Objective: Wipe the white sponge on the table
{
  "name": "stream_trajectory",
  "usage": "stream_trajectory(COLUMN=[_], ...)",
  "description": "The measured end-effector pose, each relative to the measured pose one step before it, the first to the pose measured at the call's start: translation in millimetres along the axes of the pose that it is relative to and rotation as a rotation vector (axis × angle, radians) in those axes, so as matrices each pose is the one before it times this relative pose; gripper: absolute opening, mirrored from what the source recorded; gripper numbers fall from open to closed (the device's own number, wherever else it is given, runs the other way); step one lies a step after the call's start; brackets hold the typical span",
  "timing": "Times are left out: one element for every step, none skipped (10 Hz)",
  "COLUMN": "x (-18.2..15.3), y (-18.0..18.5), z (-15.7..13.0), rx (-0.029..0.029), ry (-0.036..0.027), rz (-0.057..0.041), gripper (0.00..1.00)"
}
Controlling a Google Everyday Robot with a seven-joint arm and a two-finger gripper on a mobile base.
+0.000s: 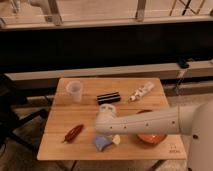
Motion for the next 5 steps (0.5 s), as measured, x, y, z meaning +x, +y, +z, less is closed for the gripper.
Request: stream_trajectory(x=[0.93,-0.36,-0.69,-0.18,0.5], y=[-0.32,0.25,0.96,1.04,-0.63], z=[-1.3,-1.76,-1.65,-0.73,0.05], rx=[0.00185,-0.00053,-0.0023,-0.00198,0.00069], ry=[-0.00002,-0.00035,-0.00072,-0.0008,-0.00054], rz=[0.00386,0.00002,-0.00086,0.00096,-0.00139], gripper=[0.28,0.18,0.09,0.01,0.0])
